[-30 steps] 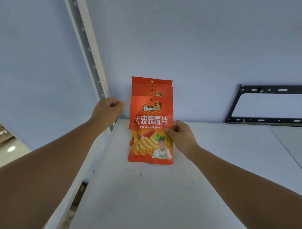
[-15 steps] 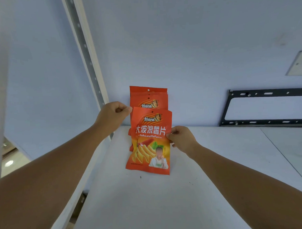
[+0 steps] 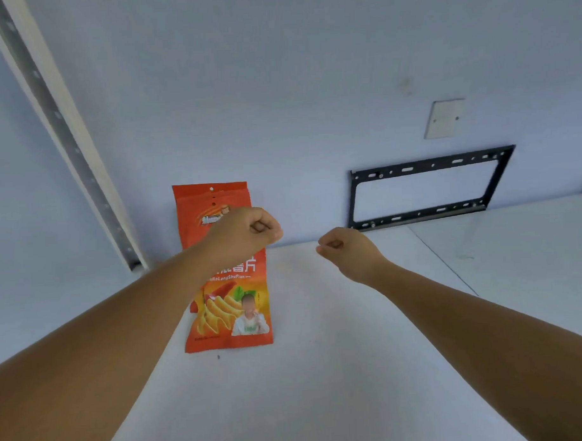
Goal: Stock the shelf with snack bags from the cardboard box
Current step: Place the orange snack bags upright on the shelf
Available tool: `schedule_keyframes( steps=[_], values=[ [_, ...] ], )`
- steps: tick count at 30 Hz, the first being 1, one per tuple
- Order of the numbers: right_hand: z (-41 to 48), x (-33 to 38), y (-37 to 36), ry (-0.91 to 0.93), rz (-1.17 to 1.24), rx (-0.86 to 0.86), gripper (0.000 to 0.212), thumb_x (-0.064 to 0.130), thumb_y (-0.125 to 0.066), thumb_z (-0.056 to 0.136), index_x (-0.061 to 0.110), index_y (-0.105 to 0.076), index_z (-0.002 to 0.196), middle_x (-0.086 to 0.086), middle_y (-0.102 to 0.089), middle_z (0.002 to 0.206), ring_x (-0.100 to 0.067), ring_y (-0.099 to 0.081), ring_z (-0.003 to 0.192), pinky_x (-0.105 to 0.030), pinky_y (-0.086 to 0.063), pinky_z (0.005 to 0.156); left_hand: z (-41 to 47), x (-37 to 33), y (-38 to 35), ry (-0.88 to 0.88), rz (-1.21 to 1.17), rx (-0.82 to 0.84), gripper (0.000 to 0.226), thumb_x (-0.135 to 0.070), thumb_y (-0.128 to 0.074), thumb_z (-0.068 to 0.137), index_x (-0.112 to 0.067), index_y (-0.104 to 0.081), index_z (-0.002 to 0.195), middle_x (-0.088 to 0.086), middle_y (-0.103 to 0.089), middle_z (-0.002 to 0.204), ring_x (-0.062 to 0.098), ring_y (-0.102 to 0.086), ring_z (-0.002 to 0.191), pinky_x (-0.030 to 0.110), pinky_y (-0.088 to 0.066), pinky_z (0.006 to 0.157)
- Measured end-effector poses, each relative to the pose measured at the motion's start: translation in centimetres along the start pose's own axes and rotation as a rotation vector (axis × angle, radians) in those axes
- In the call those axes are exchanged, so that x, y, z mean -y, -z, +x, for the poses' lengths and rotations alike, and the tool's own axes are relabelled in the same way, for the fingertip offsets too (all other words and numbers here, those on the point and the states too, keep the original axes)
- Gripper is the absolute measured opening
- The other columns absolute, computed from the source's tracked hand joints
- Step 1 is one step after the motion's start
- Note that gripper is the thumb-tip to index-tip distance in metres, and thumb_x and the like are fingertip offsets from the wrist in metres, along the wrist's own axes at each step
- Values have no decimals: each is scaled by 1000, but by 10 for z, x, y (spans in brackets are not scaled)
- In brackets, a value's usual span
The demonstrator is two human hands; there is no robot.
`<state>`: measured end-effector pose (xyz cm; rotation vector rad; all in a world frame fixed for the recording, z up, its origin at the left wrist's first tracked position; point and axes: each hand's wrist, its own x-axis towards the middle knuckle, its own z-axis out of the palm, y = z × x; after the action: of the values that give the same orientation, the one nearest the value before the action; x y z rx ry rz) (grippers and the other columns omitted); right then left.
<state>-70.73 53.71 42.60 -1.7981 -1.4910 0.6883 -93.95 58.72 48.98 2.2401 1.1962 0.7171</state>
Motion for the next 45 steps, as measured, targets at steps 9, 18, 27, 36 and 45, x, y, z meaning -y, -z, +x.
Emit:
schedule_keyframes(
  steps=[9, 18, 27, 36, 45],
  values=[
    [-87, -71, 122, -99, 2, -148, 11, 34, -65, 93, 27, -72, 95, 10, -72, 91, -8, -65, 73, -20, -49, 58, 40, -104, -114, -133, -16, 293, 9, -38, -73, 86, -31, -73, 93, -7, -72, 92, 12, -68, 84, 33, -57, 81],
    [-237, -210, 267, -324, -17, -329, 17, 29, -65, 95, 17, -74, 104, 5, -72, 93, -3, -59, 67, -16, -44, 59, 30, -270, -289, -323, -42, 583, 8, -36, -72, 87, -30, -73, 92, -11, -73, 88, 5, -68, 84, 30, -56, 82],
    [-407, -331, 379, -495, -85, -461, 20, 30, -64, 96, 17, -75, 105, 5, -71, 95, -7, -64, 84, -25, -50, 77, -27, -441, -459, -524, -49, 816, 1, -28, -74, 87, -28, -73, 86, -10, -76, 79, 5, -71, 74, 38, -59, 84],
    [-534, -411, 433, -743, 2, -592, 20, 32, -66, 95, 19, -74, 108, 10, -71, 101, -7, -66, 94, -29, -54, 87, -76, -547, -587, -678, -49, 1066, 7, -37, -73, 86, -32, -73, 90, -11, -74, 86, 7, -70, 81, 40, -60, 83],
    [-585, -487, 482, -1025, 57, -644, 21, 32, -65, 97, 20, -69, 114, 7, -68, 103, -10, -66, 95, -25, -55, 77, -58, -615, -723, -747, -17, 1253, 8, -40, -71, 86, -34, -72, 93, -11, -73, 89, 5, -68, 86, 34, -58, 82]
  ],
)
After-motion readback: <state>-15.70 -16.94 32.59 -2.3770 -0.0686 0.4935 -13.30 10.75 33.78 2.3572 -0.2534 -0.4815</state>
